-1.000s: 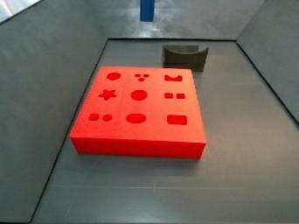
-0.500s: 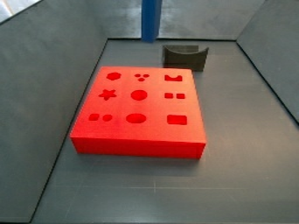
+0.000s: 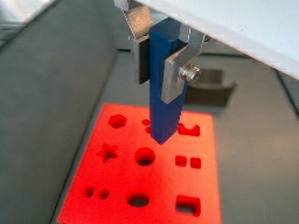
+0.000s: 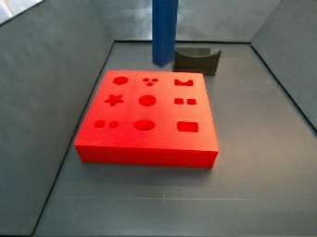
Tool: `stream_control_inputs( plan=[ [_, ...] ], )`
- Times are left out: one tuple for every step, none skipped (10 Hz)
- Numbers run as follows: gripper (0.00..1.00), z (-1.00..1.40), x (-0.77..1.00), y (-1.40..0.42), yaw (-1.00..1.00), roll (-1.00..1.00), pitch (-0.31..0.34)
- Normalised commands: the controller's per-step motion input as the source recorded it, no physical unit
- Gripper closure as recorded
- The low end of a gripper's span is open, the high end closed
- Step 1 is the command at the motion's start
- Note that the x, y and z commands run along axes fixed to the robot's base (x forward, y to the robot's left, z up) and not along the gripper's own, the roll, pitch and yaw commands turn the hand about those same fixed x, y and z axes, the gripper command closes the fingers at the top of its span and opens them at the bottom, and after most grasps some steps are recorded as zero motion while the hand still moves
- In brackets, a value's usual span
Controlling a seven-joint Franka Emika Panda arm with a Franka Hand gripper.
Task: Pick up the rectangle object. Move up. Place the rectangle object on the fixture. Regrasp the rectangle object. Move to above the board. Insert the rectangle object.
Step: Insert the rectangle object.
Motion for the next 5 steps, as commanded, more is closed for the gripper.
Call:
stream_control_inputs(
  plan=[
    [1.00,-0.33,-0.06,-0.07,-0.95,-0.14,-0.236],
    [1.00,-0.29,-0.03,-0.08,-0.96,-0.13,-0.216],
    [1.00,-0.25,0.00,-0.07,-0.95,-0.14,-0.194],
    [1.00,-0.22,0.00,-0.07,-0.94,-0.15,-0.203],
    [1.00,-0.07,0.00,-0.07,-0.92,-0.19,-0.187]
  ],
)
